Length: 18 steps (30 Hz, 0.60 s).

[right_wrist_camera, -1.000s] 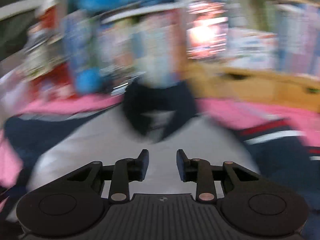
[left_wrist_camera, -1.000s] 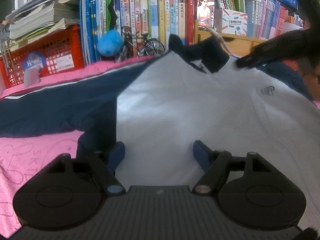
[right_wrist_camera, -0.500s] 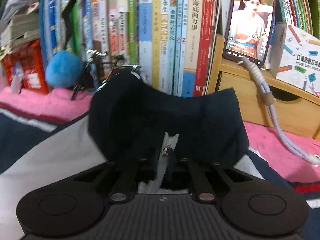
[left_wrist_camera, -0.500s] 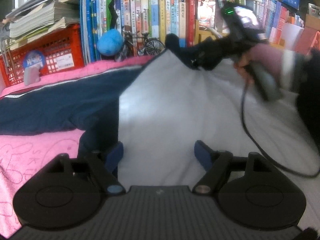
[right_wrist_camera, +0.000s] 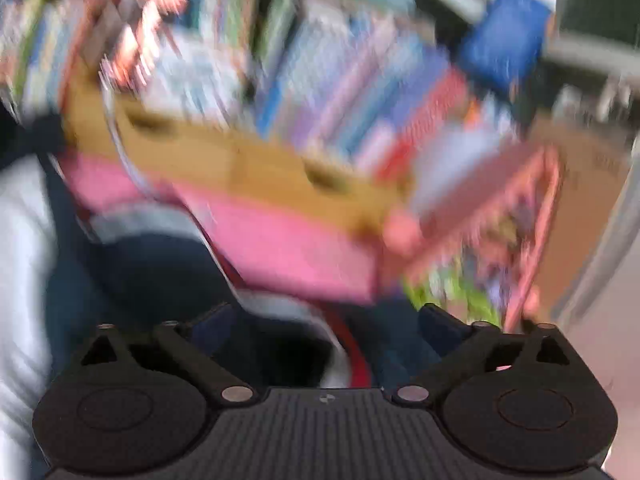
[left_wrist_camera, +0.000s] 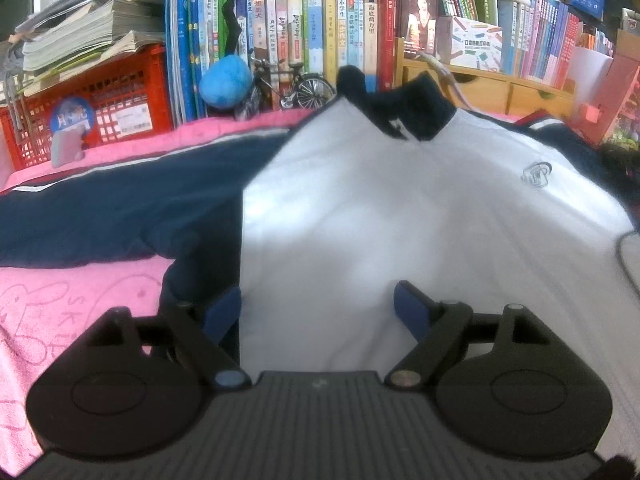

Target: Fold clothes

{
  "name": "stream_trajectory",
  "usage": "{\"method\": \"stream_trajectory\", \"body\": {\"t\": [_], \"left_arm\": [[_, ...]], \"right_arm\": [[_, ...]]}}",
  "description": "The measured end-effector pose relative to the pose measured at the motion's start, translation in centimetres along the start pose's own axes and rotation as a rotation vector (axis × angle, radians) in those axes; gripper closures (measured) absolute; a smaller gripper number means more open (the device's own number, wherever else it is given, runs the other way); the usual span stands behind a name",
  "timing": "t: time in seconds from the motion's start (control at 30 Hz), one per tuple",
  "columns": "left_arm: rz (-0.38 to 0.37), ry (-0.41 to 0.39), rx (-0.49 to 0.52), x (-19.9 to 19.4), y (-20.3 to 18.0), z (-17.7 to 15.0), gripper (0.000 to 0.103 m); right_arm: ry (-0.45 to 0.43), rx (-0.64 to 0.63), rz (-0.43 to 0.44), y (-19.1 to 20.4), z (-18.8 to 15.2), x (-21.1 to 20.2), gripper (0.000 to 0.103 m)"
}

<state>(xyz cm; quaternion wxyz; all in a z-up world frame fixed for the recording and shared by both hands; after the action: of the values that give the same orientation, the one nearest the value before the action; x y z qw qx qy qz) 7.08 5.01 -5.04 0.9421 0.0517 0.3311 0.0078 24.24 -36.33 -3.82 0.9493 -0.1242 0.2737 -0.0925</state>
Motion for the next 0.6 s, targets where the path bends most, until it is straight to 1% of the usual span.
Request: {"method": "stream_trajectory", "body": {"t": [0.07,0.1,0.13,0.17,0.2,0.23,0.27,0.37,0.43,0.47,0.5,0.53,0.57,0.6], "left_arm": [[0.001,0.0,0.0,0.0,0.0,0.0,0.018],[0.001,0.0,0.0,0.0,0.0,0.0,0.018],[0.001,0.001,0.0,0.0,0.0,0.0,0.018],[0.002,0.001,0.0,0.0,0.0,0.0,0.017],[0.003,0.001,0.0,0.0,0.0,0.0,0.017],[0.004,0.001,-0.001,0.1,0.0,0.0,0.017],[0.005,0.002,-0.002,0.1,0.1,0.0,0.016],[0.008,0.003,-0.002,0.1,0.1,0.0,0.015],[0.011,0.004,-0.002,0.1,0.0,0.0,0.014],[0.012,0.004,-0.004,0.1,0.1,0.0,0.014],[0.011,0.005,-0.005,0.1,0.1,0.0,0.014],[0.012,0.005,-0.005,0.1,0.1,0.0,0.014],[0.012,0.005,-0.005,0.1,0.1,0.0,0.014],[0.013,0.005,-0.004,0.1,0.1,0.0,0.014]], "right_arm": [[0.087,0.052,0.049,-1.3,-1.5,2.1,0.001],[0.102,0.117,0.082,-1.9,-1.9,2.9,0.001],[0.128,0.184,0.113,-2.6,-1.9,3.6,0.007],[0.142,0.236,0.122,-3.2,-1.8,3.9,0.043],[0.146,0.264,0.094,-4.0,-1.4,4.0,0.054],[0.143,0.288,0.066,-4.8,-1.0,3.9,0.06],[0.096,0.287,0.033,-5.8,-0.3,3.2,0.067],[-0.094,0.29,-0.102,-10.5,2.0,-0.5,0.078],[-0.234,0.334,-0.208,-15.0,3.8,-3.3,0.079],[-0.264,0.36,-0.262,-17.1,4.4,-4.1,0.078],[-0.22,0.378,-0.29,-19.0,4.4,-3.5,0.077],[-0.175,0.396,-0.318,-20.9,4.5,-2.9,0.073],[-0.131,0.414,-0.345,-22.8,4.6,-2.4,0.061],[-0.089,0.428,-0.37,-24.4,4.7,-1.9,0.053]]}}
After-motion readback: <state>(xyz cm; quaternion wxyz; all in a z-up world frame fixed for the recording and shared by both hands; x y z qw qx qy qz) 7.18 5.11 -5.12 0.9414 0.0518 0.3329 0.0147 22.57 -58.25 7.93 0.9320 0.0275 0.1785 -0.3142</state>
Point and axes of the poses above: each gripper's, at about its wrist camera, not at the fingertips, and x roughly the way its jaws point, y to its left, z to its top, the point moved 4 cm from there along x, roughly the way its jaws point, and after that the axes turned 6 degrees about x, right-handed, at the moved point
